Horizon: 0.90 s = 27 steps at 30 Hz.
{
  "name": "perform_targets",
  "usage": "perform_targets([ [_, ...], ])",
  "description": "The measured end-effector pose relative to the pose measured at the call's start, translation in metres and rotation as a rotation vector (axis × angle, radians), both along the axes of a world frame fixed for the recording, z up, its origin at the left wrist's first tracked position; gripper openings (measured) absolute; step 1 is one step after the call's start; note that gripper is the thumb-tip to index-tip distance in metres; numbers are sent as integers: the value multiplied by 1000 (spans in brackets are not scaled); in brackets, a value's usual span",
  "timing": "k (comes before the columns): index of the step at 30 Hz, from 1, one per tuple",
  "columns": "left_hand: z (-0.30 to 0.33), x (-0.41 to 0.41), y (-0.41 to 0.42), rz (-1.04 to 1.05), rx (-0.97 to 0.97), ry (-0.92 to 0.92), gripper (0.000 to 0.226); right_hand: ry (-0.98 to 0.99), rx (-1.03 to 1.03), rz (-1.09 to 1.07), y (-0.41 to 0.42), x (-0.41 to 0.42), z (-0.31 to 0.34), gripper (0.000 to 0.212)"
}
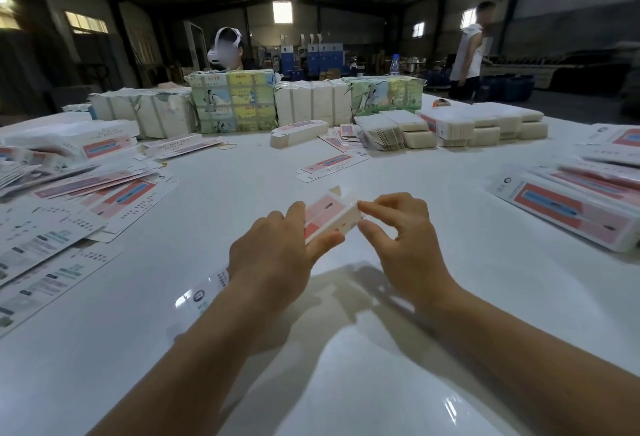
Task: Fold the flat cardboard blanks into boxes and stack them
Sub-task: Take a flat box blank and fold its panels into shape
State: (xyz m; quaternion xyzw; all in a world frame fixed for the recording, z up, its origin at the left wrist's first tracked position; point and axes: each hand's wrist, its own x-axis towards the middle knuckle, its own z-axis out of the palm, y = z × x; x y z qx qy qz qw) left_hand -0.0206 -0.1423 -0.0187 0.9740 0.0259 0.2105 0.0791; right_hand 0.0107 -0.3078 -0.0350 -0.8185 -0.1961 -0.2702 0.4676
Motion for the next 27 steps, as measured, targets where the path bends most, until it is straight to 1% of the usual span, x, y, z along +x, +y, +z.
perform_targets([
  [4, -2, -1, -6, -37, 9, -32, 82, 43, 53, 33, 4, -2, -1, 17],
  [8, -4, 0, -2, -85, 5, -45, 85, 91, 52, 117, 3, -4, -1, 23],
  [11, -5, 1, 1, -148, -21, -49, 92, 168, 56, 214, 0, -3, 5, 15],
  [14, -4, 1, 1, -197, -25, -45, 97, 213, 123, 296, -4, -3, 11, 25],
  [16, -4, 1, 1, -195, -13, -37, 98, 221, 186, 315, -6, -5, 13, 39],
  [19, -4, -1, -1, -162, 16, -36, 95, 185, 107, 220, -3, -8, 9, 62],
  [20, -4, -1, -2, -143, 28, -36, 92, 154, 50, 177, -1, -9, 7, 63],
  [23, -6, 0, -8, -72, 93, -40, 86, 82, -79, 94, 8, -11, -1, 56],
  [27, -11, 0, -12, -35, 169, -40, 83, 130, -109, 93, 10, -12, -3, 56],
])
